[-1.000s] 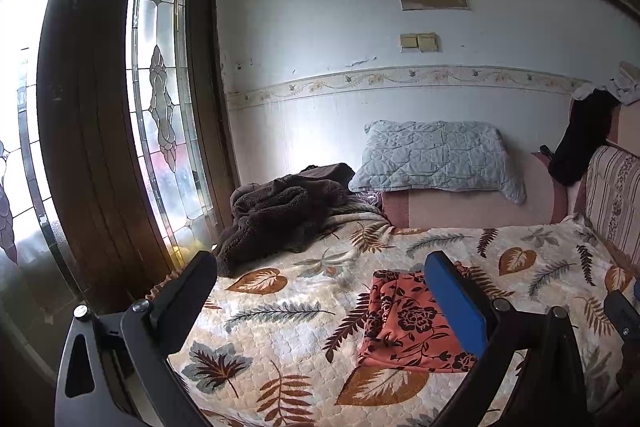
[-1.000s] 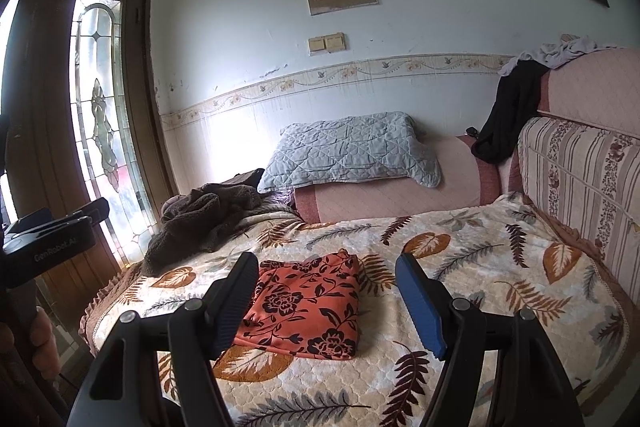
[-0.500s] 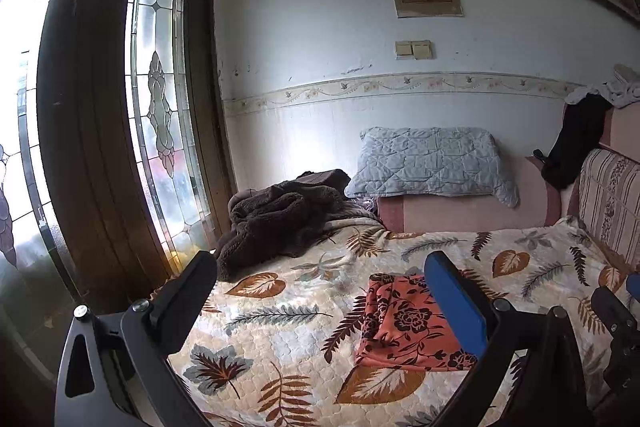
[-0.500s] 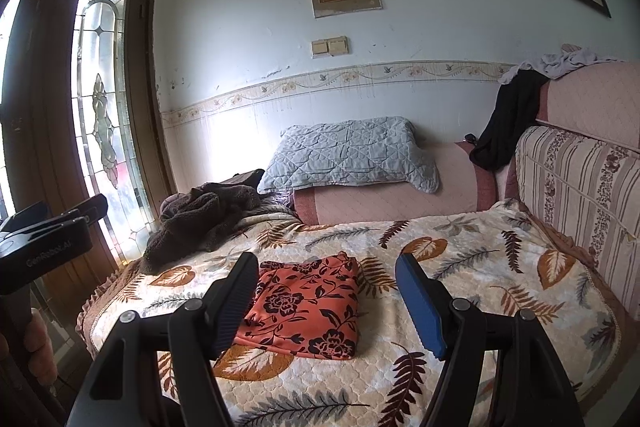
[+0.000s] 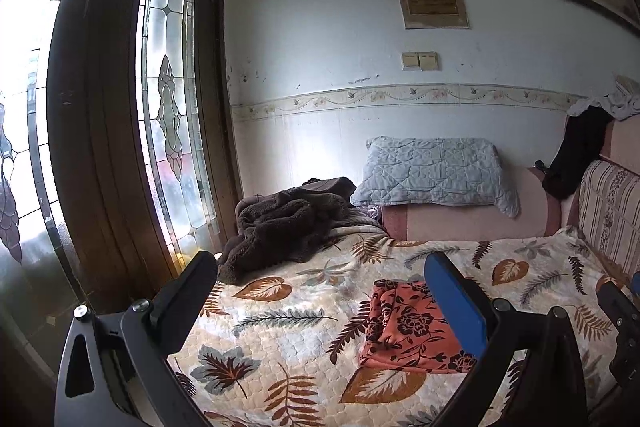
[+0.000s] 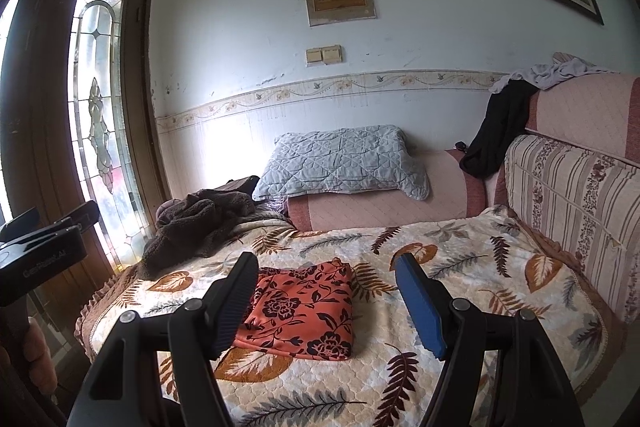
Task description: Fold small clothes
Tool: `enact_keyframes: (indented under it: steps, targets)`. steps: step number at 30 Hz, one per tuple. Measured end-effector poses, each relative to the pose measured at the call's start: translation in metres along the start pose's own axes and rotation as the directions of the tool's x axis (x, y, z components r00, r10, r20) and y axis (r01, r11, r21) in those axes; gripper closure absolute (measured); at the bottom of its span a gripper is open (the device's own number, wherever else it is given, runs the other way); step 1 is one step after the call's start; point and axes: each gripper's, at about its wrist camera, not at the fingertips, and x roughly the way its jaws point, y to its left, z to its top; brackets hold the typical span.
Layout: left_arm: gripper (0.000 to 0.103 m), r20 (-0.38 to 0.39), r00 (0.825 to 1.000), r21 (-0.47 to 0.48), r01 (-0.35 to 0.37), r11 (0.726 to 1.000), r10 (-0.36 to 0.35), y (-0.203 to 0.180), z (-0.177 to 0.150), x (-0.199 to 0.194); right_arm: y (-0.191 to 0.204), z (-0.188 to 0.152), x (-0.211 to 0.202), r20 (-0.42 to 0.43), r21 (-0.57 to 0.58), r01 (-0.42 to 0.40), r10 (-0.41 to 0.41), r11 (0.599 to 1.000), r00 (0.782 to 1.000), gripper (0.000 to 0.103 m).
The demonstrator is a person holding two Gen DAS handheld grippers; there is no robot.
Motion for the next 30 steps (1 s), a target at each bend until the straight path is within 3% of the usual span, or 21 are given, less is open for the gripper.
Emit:
enact_keyframes:
  steps: [30]
  targets:
    - [0.0,0.07,0.997,-0.008,0.019,1.0,-0.019,0.01,0.019,-0.04,0.008,0.023,-0.042,0.049,0.0,0.018,-0.018,1.0,0.999,0.029]
